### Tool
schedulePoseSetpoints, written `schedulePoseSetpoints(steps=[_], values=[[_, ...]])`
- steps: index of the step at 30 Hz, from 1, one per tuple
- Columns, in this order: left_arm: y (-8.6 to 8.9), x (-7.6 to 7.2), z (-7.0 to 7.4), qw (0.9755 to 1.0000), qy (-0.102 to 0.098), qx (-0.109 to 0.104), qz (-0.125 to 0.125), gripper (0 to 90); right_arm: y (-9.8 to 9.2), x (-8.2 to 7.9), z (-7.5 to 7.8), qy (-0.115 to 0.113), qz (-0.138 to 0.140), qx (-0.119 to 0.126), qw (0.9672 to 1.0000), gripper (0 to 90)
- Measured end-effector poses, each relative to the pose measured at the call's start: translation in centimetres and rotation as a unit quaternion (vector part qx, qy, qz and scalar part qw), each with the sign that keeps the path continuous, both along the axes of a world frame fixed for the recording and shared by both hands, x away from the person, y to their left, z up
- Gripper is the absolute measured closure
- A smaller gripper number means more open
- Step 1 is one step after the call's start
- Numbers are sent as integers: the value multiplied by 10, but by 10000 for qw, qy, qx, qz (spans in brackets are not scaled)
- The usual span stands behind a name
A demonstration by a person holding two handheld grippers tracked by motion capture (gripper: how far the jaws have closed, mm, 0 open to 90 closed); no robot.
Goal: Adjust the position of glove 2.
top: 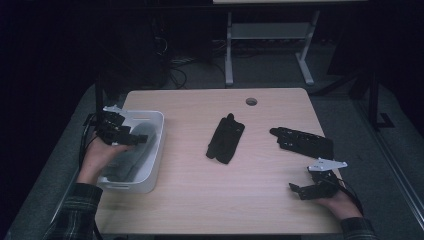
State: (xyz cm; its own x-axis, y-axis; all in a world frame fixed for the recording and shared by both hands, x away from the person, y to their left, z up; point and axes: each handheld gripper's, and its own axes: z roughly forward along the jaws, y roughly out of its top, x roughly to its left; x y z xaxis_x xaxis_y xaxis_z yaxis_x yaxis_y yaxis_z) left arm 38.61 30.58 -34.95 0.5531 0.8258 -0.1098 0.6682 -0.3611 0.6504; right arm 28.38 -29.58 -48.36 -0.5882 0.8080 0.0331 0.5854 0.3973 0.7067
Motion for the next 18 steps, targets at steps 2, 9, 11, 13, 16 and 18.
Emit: schedulePoseSetpoints(steps=[2, 9, 11, 13, 16, 18], values=[[-8, -2, 2, 9999, -39, -50, -107, 132, 0, 0, 0, 0, -1, 0, 10000, 34], [-37, -9, 9, 9984, -276, -257, -410, 132, 0, 0, 0, 1, -1, 0, 10000, 34], [-45, -12, 10, 9978, -319, -315, -495, 132, 0, 0, 0, -1, 1, -1, 10000, 34], [-53, -15, 10, 9971, -349, -340, -577, 132, 0, 0, 0, -1, 0, 0, 10000, 34], [-65, -18, 8, 9961, -372, -368, -711, 132, 0, 0, 0, -1, 0, 0, 10000, 34], [-74, -20, 6, 9956, -377, -409, -755, 132, 0, 0, 0, -1, 0, 1, 10000, 34]])
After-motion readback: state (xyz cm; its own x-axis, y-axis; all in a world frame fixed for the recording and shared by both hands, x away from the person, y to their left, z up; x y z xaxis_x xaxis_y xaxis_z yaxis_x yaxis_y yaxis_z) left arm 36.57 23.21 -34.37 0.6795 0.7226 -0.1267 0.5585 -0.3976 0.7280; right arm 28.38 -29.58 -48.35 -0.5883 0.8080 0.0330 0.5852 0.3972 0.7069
